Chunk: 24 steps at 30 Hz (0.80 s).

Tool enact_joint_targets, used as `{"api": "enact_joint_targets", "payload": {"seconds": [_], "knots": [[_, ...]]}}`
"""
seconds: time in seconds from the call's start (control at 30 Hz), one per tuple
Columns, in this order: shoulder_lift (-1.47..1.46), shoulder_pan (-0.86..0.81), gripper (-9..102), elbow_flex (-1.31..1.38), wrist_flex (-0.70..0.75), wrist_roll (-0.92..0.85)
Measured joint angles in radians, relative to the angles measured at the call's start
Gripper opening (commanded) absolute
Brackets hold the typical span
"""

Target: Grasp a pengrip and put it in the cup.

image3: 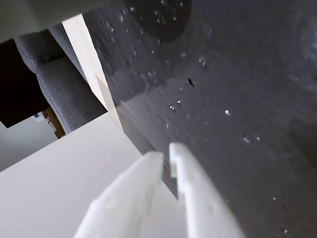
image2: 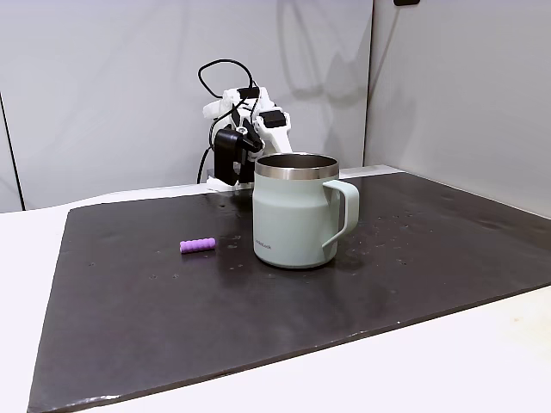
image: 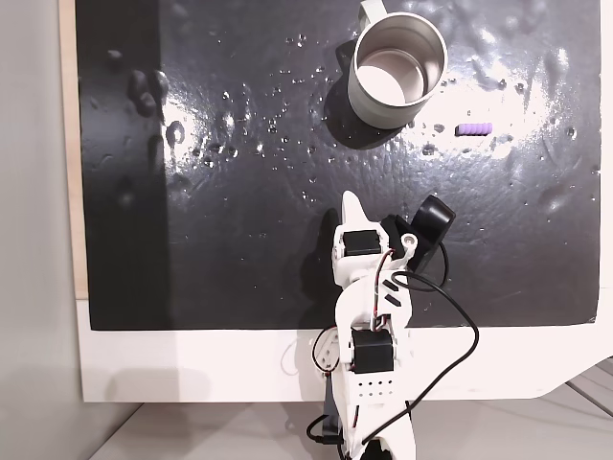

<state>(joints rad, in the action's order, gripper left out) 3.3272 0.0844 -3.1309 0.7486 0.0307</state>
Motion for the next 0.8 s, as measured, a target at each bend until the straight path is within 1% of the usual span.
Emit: {"api": "enact_joint_targets", "payload": {"seconds": [0.27,0.37,0.57,0.8], "knots": [[0.000,0.000,0,0.005,0.002,0.000],[0.000,-0.003,0,0.049,0.029,-0.002],[-0.055,-0.002,0,0.319,0.129,-0.003],[-0.330,-0.021,0,0.729,0.233,-0.008]]}}
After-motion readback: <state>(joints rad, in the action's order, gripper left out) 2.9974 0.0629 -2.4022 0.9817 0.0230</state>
